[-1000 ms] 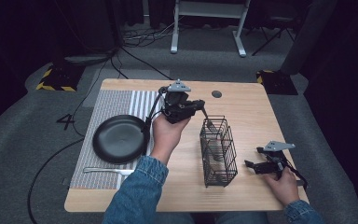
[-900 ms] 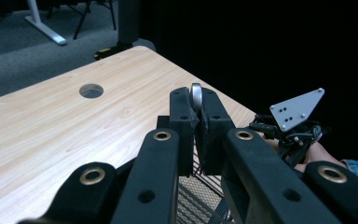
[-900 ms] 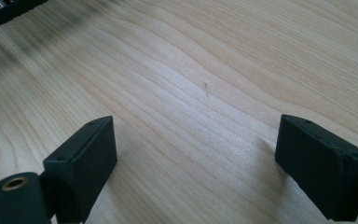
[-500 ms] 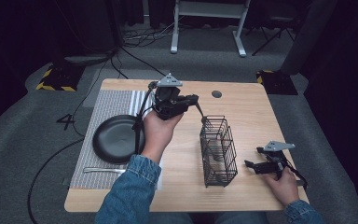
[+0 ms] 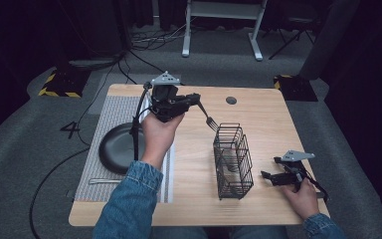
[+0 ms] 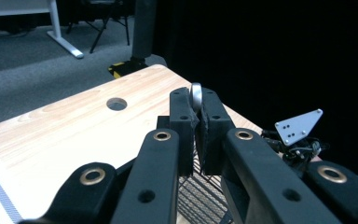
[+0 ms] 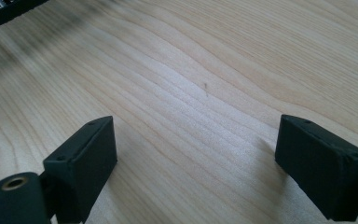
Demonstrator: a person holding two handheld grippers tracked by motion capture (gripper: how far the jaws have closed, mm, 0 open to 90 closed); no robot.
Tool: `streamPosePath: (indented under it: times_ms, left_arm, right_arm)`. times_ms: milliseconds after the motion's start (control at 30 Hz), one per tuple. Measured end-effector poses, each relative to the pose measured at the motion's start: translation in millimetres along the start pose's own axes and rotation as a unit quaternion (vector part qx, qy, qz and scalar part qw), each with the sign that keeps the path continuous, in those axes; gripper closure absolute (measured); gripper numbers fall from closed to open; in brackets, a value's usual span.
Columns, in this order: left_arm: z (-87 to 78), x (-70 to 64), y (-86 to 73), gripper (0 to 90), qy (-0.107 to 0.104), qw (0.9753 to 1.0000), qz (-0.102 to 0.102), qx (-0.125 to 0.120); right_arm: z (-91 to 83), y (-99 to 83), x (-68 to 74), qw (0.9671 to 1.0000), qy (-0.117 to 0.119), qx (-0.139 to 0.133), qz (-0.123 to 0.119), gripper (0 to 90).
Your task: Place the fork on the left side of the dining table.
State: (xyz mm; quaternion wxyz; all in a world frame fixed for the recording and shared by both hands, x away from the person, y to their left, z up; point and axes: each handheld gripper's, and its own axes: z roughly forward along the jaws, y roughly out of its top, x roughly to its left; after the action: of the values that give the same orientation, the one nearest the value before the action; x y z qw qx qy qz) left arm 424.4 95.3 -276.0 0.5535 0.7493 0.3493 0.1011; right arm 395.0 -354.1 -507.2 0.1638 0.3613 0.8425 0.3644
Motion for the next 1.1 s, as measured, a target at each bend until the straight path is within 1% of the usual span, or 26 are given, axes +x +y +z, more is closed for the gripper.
streamPosePath:
  times_ms: [100,133,167,200,267,300,333,367,400,433,533,567,600,700,733,800,833,867,900,933,967,1000,1100]
  left_arm:
    - [-3.9,4.0,1.2,86.3,0.003,1.0,-0.001,-0.003]
    - [-8.9,7.9,2.3,86.3,0.01,0.9999,-0.002,-0.005]
    - [-8.9,7.9,2.3,86.3,0.01,0.9999,-0.002,-0.005]
    - [-14.8,12.7,3.2,86.3,0.016,0.9998,-0.006,-0.009]
    - [-21.1,17.8,3.8,86.3,0.021,0.9996,-0.013,-0.015]
    - [-21.1,17.8,3.8,86.3,0.021,0.9996,-0.013,-0.015]
    - [-26.7,23.0,3.9,86.3,0.025,0.9992,-0.021,-0.022]
    - [-26.7,23.0,3.9,86.2,0.025,0.9992,-0.021,-0.022]
    - [-31.5,28.0,3.6,86.2,0.033,0.9986,-0.029,-0.029]
    - [-33.5,30.6,3.6,86.2,0.035,0.9984,-0.033,-0.031]
    - [-39.0,37.3,4.0,86.2,0.049,0.9976,-0.036,-0.033]
    - [-39.0,37.3,4.0,86.2,0.049,0.9976,-0.036,-0.033]
    - [-43.3,41.2,4.8,86.2,0.058,0.9969,-0.038,-0.037]
    - [-50.3,46.7,6.4,86.2,0.074,0.9952,-0.042,-0.048]
    - [-50.3,46.7,6.4,86.2,0.074,0.9952,-0.042,-0.048]
    - [-54.4,50.2,6.9,86.2,0.089,0.9935,-0.046,-0.054]
    - [-56.8,53.4,6.9,86.2,0.099,0.9923,-0.049,-0.056]
    - [-56.8,53.4,6.9,86.2,0.099,0.9923,-0.049,-0.056]
    - [-59.1,57.2,6.6,86.2,0.112,0.9904,-0.055,-0.058]
    - [-59.1,57.2,6.6,86.2,0.112,0.9904,-0.055,-0.058]
    - [-60.1,59.5,6.4,86.2,0.117,0.9897,-0.057,-0.059]
    - [-61.5,64.6,6.1,86.2,0.124,0.9884,-0.064,-0.061]
    - [-62.9,71.4,6.6,86.2,0.137,0.9866,-0.068,-0.057]
  right_arm:
    - [0.0,0.0,0.0,1.0,0.0,0.0,0.0,12.8]
    - [0.0,0.0,0.0,1.0,0.0,0.0,0.0,12.8]
    - [0.0,0.0,0.0,1.0,0.0,0.0,0.0,12.8]
    - [0.0,0.0,0.0,1.0,0.0,0.0,0.0,12.7]
    - [0.0,0.0,0.0,1.0,0.0,0.0,0.0,12.7]
    - [0.0,0.0,0.0,1.0,0.0,0.0,0.0,12.8]
    - [0.0,0.0,0.0,1.0,0.0,0.0,0.0,12.8]
    - [0.0,0.0,0.0,1.0,0.0,0.0,0.0,12.8]
    - [0.0,0.0,0.0,1.0,0.0,0.0,0.0,12.7]
    - [0.0,0.0,0.0,1.0,0.0,0.0,0.0,12.7]
    - [0.0,0.0,0.0,1.0,0.0,0.0,0.0,12.8]
    - [0.0,0.0,0.0,1.0,0.0,0.0,0.0,12.8]
    - [0.0,0.0,0.0,1.0,0.0,0.0,0.0,12.8]
    - [0.0,0.0,0.0,1.0,0.0,0.0,0.0,12.7]
    - [0.0,0.0,0.0,1.0,0.0,0.0,0.0,12.7]
    - [0.0,0.0,0.0,1.0,0.0,0.0,0.0,12.8]
    - [0.0,0.0,0.0,1.0,0.0,0.0,0.0,12.7]
    - [0.0,0.0,0.0,1.0,0.0,0.0,0.0,12.8]
    - [0.0,0.0,0.0,1.0,0.0,0.0,0.0,12.7]
    - [0.0,0.0,0.0,1.0,0.0,0.0,0.0,12.8]
    - [0.0,0.0,0.0,1.0,0.0,0.0,0.0,12.8]
    - [0.0,0.0,0.0,1.0,0.0,0.0,0.0,12.8]
    - [0.0,0.0,0.0,1.0,0.0,0.0,0.0,12.7]
